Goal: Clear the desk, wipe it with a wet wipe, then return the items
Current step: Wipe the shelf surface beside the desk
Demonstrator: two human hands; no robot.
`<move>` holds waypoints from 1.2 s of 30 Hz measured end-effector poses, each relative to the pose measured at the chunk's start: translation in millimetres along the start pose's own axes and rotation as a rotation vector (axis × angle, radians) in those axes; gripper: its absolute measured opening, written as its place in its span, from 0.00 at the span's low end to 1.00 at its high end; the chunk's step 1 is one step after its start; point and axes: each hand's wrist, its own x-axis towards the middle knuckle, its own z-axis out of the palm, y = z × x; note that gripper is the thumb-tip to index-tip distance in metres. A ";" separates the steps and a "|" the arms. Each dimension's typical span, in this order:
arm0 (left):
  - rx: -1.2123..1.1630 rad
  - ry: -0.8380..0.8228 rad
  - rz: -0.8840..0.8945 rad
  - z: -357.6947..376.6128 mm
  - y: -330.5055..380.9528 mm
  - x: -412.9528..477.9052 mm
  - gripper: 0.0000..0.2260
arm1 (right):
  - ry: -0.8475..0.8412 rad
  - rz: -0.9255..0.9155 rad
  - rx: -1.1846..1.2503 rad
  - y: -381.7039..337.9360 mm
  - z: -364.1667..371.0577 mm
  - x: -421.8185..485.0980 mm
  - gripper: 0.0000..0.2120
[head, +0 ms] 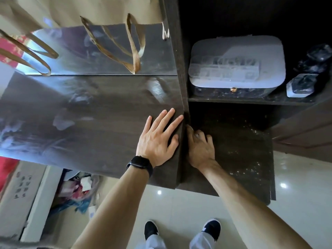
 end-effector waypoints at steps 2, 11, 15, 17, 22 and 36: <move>-0.011 0.019 -0.011 0.3 1.2 -0.3 0.26 | 0.005 0.030 0.005 -1.4 -2.6 2.2 0.36; -0.040 0.068 -0.008 1.9 -0.9 2.0 0.26 | 0.026 0.172 0.023 -1.8 -3.8 10.9 0.30; -0.051 0.072 -0.006 2.1 -0.9 2.9 0.26 | 0.036 0.159 -0.055 -0.3 -11.5 15.9 0.26; -0.056 0.077 -0.002 2.0 -0.8 3.4 0.26 | 0.010 0.115 -0.122 3.0 -15.9 19.6 0.28; -0.052 0.068 -0.001 0.0 -0.7 4.2 0.26 | -0.137 0.059 -0.224 5.2 -26.3 27.7 0.33; -0.032 0.013 -0.005 -3.6 -1.6 5.3 0.26 | -0.051 0.064 -0.200 11.3 -3.9 -1.0 0.37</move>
